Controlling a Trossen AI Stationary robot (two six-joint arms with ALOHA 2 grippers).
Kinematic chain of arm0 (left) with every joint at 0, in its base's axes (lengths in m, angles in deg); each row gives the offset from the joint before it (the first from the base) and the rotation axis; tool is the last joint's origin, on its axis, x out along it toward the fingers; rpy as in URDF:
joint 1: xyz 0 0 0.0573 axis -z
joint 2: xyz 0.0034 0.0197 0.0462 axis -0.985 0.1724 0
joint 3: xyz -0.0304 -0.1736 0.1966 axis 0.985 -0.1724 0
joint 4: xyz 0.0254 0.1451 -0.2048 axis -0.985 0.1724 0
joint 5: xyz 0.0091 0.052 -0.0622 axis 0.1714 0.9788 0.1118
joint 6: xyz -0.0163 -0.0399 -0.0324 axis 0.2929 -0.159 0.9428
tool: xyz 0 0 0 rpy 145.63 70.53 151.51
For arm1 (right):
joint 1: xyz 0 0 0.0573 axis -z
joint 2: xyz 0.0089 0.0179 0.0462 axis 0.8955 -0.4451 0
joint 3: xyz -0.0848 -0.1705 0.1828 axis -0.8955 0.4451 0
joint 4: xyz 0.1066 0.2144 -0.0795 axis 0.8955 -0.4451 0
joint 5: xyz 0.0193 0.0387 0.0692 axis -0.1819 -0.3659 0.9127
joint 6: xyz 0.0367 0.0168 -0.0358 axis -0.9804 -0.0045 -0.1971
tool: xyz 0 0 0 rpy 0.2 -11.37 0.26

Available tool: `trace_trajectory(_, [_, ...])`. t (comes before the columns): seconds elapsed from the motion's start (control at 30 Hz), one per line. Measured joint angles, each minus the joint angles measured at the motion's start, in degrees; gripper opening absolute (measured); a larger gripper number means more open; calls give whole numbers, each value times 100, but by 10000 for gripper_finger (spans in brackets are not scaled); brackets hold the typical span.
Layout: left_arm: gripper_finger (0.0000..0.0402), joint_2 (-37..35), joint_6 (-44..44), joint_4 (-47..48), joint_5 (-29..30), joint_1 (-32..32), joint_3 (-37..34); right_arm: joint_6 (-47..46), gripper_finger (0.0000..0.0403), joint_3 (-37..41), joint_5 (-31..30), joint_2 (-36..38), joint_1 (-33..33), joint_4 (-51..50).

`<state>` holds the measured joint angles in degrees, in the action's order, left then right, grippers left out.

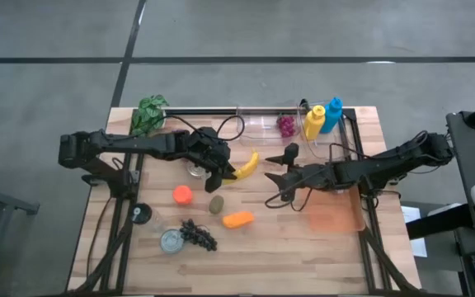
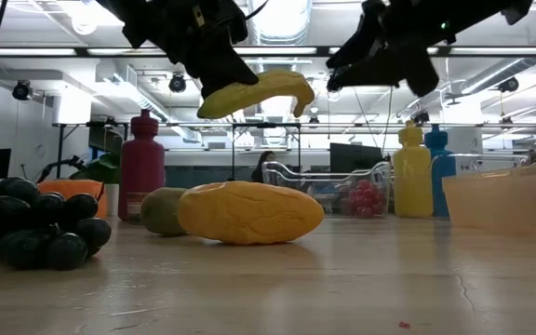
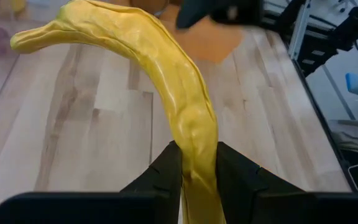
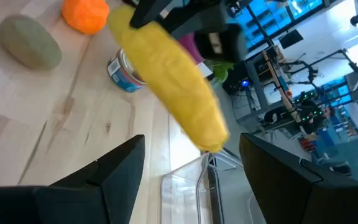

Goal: Pick & Place Food Item
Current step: Put the yellow banana into the left transparent bin

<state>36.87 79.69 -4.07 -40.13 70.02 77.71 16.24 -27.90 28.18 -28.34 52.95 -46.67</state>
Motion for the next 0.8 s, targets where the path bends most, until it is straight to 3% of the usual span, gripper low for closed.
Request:
trace_trajectory(0.2, [78, 41, -16, -76, 0, 26, 2, 585, 262, -71, -8, -464, 3, 320])
trace_trajectory(0.43, [78, 57, -14, 17, 2, 29, -3, 634, 256, -371, -20, -837, 3, 320])
trace_trajectory(0.8, [78, 57, -14, 129, 2, 133, -9, 778, 251, -560, -22, -908, 7, 307])
